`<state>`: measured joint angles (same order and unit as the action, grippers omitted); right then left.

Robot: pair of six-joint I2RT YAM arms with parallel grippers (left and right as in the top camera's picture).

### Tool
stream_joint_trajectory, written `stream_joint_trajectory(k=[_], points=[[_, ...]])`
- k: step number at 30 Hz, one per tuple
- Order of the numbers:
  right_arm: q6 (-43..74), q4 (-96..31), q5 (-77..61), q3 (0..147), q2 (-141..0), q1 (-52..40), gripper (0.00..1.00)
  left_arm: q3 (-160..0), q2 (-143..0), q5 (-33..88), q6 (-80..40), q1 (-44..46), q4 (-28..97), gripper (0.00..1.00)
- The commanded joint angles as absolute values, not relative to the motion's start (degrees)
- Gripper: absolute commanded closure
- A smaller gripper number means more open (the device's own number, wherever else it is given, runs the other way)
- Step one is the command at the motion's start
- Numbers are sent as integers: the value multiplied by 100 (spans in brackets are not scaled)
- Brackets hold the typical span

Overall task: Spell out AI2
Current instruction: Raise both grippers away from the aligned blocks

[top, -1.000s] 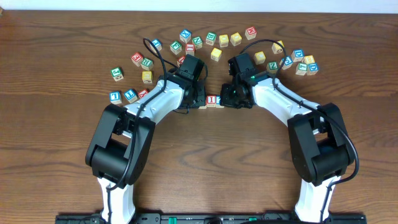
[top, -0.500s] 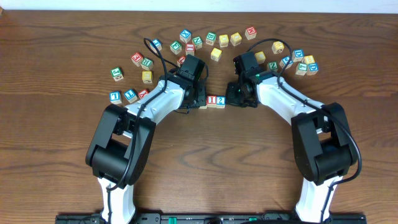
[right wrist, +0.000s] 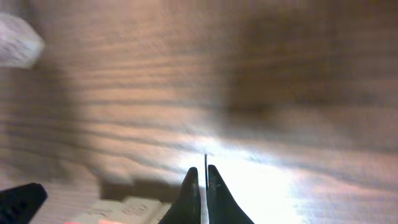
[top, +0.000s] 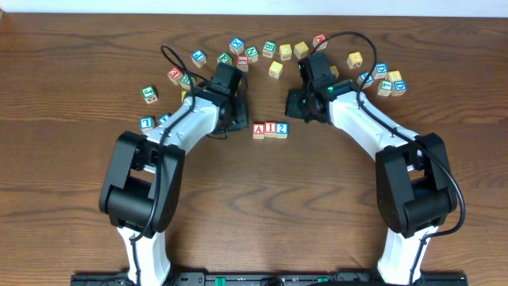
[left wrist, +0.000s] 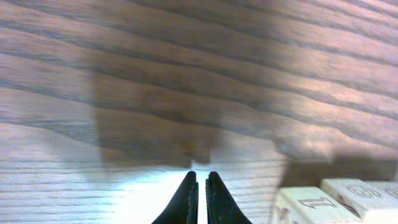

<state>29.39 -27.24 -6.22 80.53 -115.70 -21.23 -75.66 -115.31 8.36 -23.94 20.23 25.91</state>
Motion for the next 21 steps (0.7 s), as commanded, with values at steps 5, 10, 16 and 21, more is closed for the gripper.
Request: stream_joint_trajectory(k=[5, 10, 16, 21], points=[[2950, -2377, -624, 8156, -11480, -2576, 99, -7522, -11347, 73, -3208, 1747, 2915, 92], [3020, -2355, -593, 8152, -11572, -2687, 99, -7522, -11347, 58, -3210, 1549, 3011, 92], [3039, -2333, -598, 8152, -11743, -2786, 99, -7522, -11347, 51, -3203, 1282, 3103, 93], [3037, -2333, -615, 8152, -11830, -2786, 99, -7522, -11347, 54, -3201, 1173, 3129, 92]])
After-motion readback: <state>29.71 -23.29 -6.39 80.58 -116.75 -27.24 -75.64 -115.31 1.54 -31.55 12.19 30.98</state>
